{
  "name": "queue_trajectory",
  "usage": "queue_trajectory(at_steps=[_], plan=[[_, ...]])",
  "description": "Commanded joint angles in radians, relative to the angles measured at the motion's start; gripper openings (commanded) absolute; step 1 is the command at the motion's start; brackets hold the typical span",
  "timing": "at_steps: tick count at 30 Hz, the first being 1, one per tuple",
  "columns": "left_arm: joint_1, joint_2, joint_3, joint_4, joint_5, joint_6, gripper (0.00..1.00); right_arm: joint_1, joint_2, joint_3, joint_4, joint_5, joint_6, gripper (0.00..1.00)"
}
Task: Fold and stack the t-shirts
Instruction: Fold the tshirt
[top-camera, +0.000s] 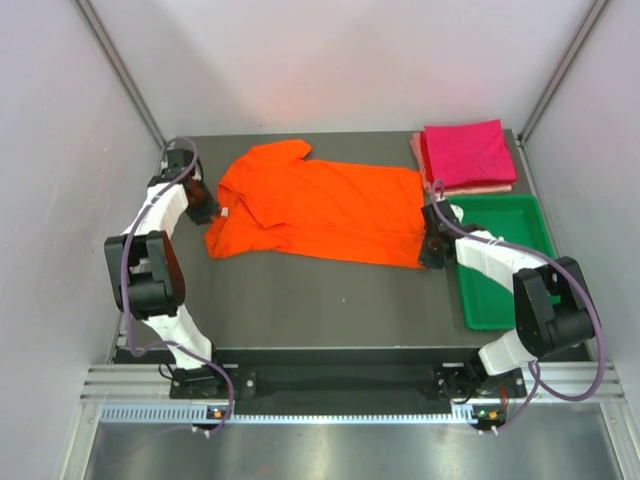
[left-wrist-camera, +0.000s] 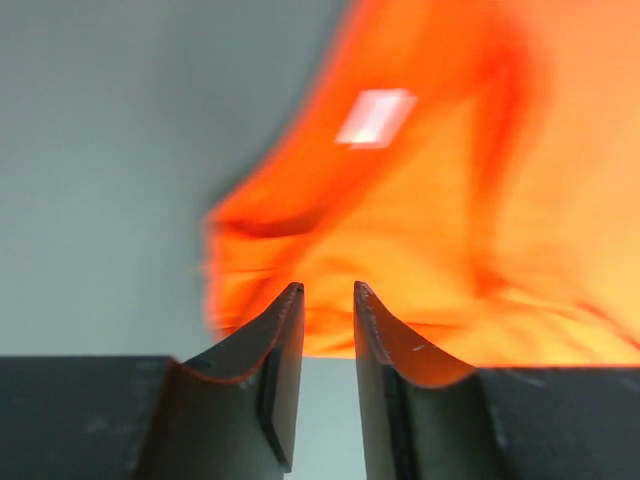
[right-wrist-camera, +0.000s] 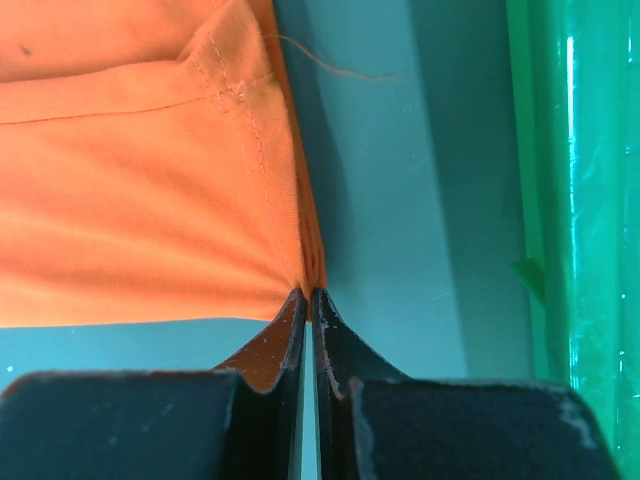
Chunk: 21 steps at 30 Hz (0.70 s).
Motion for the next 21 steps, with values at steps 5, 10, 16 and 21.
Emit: queue_trajectory(at_steps=[5,10,16,21], plan=[[-0.092,0.113,0.156,0.139,0.271,-0.077,0.35,0.006,-0.044,-0.003,-0.002,0.023,-0.017,0.0],[-0.113,0.198,0.219,0.184,0.264,-0.134,0.38,0.007,-0.041,-0.003,0.006,0.015,-0.017,0.0],[-0.113,0.265,0.265,0.174,0.181,-0.14,0.42,0.006,-0.042,-0.006,0.013,0.01,-0.023,0.0],[-0.113,0.307,0.271,0.226,0.179,-0.147,0.44,0.009,-0.042,-0.01,0.021,0.009,-0.028,0.0]])
